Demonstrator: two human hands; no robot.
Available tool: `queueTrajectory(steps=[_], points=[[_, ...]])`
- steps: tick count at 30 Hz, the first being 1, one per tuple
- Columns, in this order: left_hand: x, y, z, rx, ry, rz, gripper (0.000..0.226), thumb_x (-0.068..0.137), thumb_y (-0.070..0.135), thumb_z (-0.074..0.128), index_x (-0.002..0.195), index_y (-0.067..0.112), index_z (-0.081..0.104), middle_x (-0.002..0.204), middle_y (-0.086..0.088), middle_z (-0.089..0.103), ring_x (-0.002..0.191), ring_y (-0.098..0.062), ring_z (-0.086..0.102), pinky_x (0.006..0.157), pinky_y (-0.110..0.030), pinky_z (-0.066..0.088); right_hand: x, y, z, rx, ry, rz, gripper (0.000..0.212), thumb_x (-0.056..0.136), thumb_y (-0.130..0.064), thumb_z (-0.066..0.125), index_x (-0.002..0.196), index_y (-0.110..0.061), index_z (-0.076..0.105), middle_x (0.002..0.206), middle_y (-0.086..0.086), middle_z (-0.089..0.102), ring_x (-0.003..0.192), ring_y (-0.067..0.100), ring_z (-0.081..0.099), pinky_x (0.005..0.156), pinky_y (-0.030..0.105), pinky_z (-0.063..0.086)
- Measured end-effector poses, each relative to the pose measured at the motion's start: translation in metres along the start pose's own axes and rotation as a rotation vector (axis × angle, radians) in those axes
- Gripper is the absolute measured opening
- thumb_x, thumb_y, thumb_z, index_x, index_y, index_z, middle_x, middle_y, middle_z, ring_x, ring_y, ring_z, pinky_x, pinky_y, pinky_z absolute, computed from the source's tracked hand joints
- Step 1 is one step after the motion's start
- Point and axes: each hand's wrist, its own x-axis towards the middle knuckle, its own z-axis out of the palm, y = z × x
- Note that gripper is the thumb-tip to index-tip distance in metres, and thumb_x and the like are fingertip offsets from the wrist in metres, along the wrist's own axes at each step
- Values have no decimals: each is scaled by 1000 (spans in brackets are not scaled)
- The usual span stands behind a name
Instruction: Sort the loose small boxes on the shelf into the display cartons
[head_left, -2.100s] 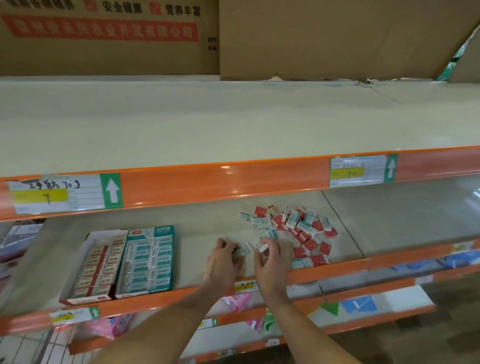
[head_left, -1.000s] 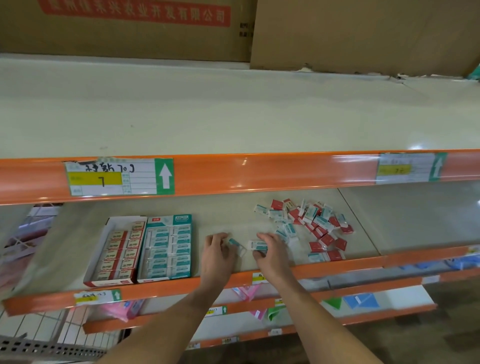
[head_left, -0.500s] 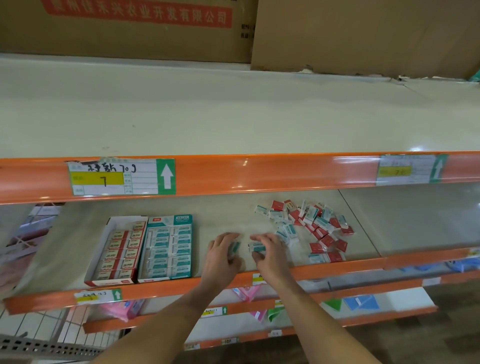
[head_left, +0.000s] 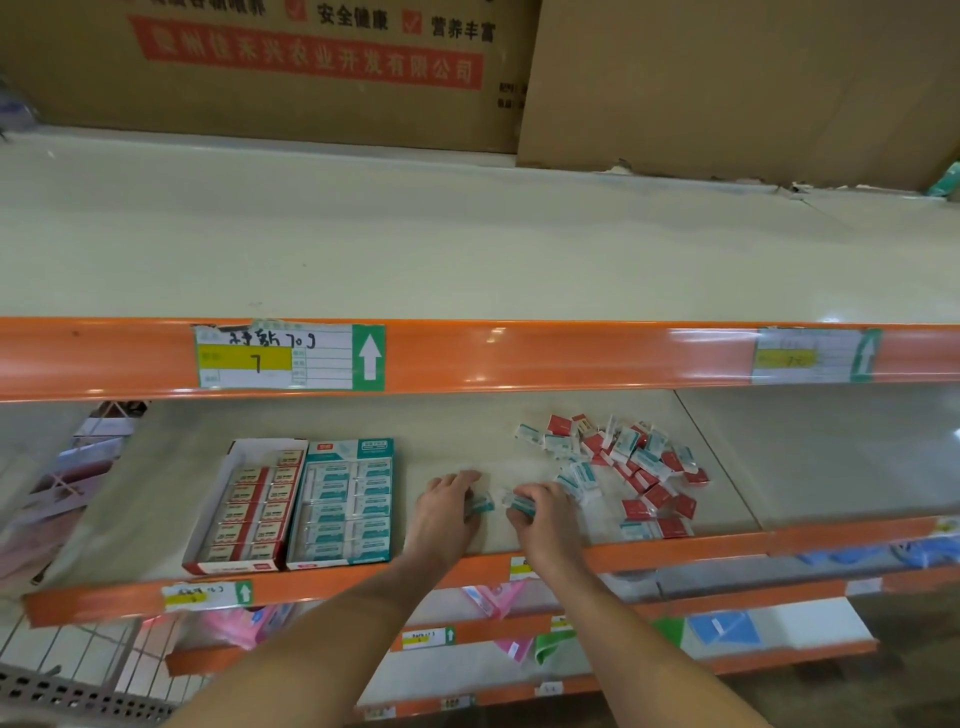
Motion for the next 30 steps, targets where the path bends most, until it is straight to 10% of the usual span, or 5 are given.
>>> queueTrajectory(steps=[30], points=[[-48, -108, -130, 282, 115, -46, 22, 88, 28, 63, 109, 32, 59, 122, 10, 59, 108, -14, 52, 87, -29, 46, 4, -146, 75, -44, -31, -313, 32, 96, -33, 60, 126, -24, 62, 120, 2, 55, 116, 21, 45, 101, 31, 39]])
